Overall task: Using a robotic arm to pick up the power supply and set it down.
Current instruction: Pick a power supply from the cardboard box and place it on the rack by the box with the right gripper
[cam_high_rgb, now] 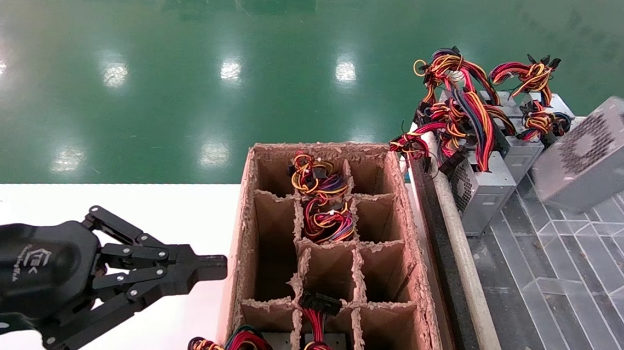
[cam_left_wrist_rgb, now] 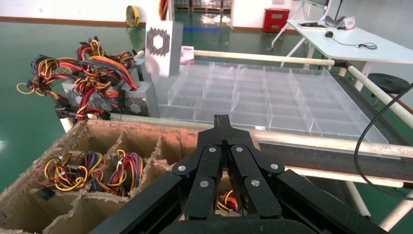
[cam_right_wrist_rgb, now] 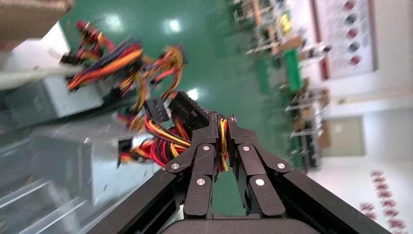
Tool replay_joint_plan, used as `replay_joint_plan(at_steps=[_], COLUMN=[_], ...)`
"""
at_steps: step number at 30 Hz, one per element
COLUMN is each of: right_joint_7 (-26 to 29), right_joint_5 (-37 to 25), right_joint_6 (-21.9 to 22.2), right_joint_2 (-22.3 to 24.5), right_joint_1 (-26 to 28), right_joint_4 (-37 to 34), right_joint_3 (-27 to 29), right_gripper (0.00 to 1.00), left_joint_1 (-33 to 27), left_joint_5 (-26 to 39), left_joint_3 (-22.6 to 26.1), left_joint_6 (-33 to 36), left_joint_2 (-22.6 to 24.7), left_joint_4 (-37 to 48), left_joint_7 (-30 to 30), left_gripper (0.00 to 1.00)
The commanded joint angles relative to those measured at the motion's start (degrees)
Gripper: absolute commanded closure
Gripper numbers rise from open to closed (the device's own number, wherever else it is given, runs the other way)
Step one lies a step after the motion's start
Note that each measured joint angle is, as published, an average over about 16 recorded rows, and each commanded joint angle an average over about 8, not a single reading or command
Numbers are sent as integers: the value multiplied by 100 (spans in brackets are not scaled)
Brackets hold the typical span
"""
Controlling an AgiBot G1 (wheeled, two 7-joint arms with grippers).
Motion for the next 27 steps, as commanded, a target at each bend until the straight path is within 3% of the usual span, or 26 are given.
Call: replay_joint_plan(at_steps=[1, 14, 22, 27], right_joint_7=[51, -366, -963, -1206], right_joint_5=[-76, -289, -520, -397], right_joint_6=[34, 886, 1288, 1220], right_joint_2=[37, -414, -878, -1062], right_joint_1=[-122, -932, -913, -825], right_joint_4=[-31, -851, -1662, -1887], right_joint_3=[-45, -248, -360, -365], right_gripper=[100, 100, 100, 100], left_joint_1=[0, 0, 0, 0], left_joint_5=[0, 0, 0, 0], left_joint_3=[0, 0, 1, 1], left_joint_6=[0, 0, 0, 0], left_joint_2=[0, 0, 0, 0], left_joint_4=[0, 0, 0, 0], left_joint_7=[0, 0, 0, 0], left_gripper=[100, 100, 100, 100])
